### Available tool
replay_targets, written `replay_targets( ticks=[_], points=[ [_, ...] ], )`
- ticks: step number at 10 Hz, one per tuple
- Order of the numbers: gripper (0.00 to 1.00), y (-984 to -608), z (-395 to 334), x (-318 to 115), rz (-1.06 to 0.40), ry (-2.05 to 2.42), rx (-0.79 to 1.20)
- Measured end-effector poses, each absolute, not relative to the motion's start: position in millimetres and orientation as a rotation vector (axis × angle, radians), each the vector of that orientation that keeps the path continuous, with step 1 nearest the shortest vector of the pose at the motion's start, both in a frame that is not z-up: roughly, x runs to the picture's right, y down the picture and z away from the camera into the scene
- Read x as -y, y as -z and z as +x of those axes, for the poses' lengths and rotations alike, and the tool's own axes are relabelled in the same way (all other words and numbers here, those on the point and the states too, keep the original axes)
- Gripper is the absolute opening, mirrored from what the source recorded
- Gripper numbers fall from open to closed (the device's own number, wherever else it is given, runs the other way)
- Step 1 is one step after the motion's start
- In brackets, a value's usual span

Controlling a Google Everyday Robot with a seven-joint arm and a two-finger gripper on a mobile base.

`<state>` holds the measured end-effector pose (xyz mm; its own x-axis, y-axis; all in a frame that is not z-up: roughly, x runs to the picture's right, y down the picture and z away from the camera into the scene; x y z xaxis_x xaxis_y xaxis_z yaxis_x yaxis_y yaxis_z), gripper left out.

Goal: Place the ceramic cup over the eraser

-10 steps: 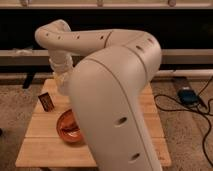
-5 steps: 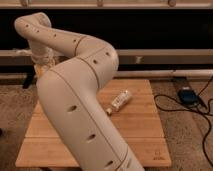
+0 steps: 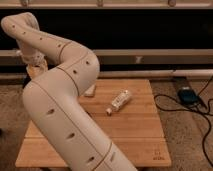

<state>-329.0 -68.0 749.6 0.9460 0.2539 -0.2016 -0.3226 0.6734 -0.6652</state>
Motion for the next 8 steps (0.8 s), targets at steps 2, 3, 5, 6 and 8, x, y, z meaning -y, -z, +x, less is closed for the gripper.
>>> replay_targets(
  ticks=[2,3,5,6,8],
  points=[
    [0.00,-745.6,-315.4,55.0,-0.774,-0.322,-0.117],
    [0.00,-746.1,-308.3,47.7,-0.785,-0.326,-0.122],
    [0.00,-750.2,-308.0,35.0,-0.800,-0.323,-0.122],
    [0.00,-752.5,-310.4,32.4,-0.799,-0.326,-0.118],
    [0.00,-758.9,-314.3,28.2,-0.791,-0.337,-0.114]
  ],
)
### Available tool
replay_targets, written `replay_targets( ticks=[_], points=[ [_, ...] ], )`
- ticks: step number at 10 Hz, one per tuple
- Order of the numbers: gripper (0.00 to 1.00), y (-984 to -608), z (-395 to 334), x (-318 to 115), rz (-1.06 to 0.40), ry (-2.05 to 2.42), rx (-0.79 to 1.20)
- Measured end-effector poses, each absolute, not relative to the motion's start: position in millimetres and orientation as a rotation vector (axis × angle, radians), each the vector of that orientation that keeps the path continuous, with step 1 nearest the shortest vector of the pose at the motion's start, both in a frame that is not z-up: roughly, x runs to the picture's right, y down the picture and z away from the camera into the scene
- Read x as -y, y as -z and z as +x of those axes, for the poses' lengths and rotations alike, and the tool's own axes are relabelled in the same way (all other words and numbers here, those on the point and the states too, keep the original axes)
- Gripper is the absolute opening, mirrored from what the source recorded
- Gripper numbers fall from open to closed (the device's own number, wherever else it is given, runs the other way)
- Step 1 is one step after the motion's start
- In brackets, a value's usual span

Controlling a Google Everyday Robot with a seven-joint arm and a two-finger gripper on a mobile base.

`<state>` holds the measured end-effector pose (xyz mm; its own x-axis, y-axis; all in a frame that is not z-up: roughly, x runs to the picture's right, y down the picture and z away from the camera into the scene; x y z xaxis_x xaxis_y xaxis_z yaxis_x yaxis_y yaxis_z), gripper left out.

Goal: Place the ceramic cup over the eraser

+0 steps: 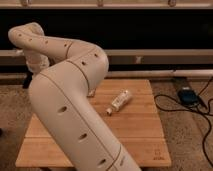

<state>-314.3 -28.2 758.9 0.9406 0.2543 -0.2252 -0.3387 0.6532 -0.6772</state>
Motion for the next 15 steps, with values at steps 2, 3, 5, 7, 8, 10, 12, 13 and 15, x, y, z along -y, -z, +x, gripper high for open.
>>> replay_targets(
  ticks=[2,3,5,7,8,10,12,13,15],
  points=[
    [0.00,-762.6,-319.3,28.8,-0.783,-0.338,-0.110],
    [0.00,-765.5,-323.1,28.1,-0.779,-0.335,-0.110],
    [0.00,-772.5,-326.7,23.4,-0.779,-0.325,-0.119],
    [0.04,-785.5,-333.2,9.1,-0.788,-0.297,-0.145],
    [0.14,-794.6,-337.4,-2.0,-0.787,-0.276,-0.176],
    [0.35,-813.9,-346.0,-30.0,-0.784,-0.268,-0.229],
    [0.54,-827.8,-349.2,-45.4,-0.771,-0.293,-0.242],
    [0.66,-833.2,-352.5,-53.2,-0.766,-0.306,-0.245],
    [0.79,-838.9,-355.1,-63.7,-0.763,-0.319,-0.253]
  ],
)
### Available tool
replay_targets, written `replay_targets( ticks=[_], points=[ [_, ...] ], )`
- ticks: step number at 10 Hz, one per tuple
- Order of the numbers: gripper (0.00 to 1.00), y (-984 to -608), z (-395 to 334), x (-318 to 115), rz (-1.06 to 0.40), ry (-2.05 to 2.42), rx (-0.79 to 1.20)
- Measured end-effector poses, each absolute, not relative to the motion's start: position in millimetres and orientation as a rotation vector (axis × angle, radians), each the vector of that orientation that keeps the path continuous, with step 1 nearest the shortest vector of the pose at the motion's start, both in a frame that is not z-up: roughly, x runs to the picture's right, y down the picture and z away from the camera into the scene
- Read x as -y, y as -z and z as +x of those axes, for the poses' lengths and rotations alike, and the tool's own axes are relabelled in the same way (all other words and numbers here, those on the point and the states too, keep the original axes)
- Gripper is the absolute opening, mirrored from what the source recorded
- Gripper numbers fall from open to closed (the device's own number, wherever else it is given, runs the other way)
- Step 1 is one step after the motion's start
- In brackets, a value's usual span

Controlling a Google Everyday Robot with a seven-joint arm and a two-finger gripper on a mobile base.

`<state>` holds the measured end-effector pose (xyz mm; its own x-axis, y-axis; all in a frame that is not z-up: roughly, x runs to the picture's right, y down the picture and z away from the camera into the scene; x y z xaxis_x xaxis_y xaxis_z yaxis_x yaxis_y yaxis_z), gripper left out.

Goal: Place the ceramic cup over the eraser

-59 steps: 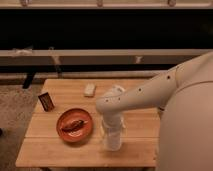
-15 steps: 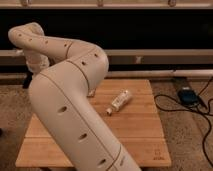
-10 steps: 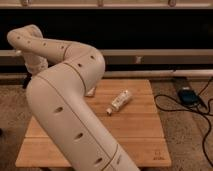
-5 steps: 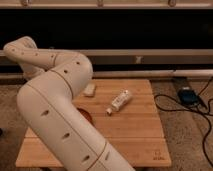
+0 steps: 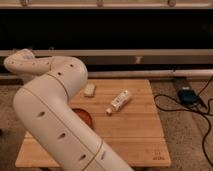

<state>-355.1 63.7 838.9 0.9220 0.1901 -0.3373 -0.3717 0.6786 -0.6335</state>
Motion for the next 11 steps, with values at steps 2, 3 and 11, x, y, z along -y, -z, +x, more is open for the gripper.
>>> replay_targets(
  ticks=[2,3,11],
  points=[
    [0.80,-841.8,-351.1,-68.5,-0.750,-0.357,-0.255],
    [0.80,-841.9,-351.0,-69.9,-0.745,-0.364,-0.253],
    [0.80,-814.4,-309.8,-28.0,-0.715,-0.496,-0.209]
  ],
)
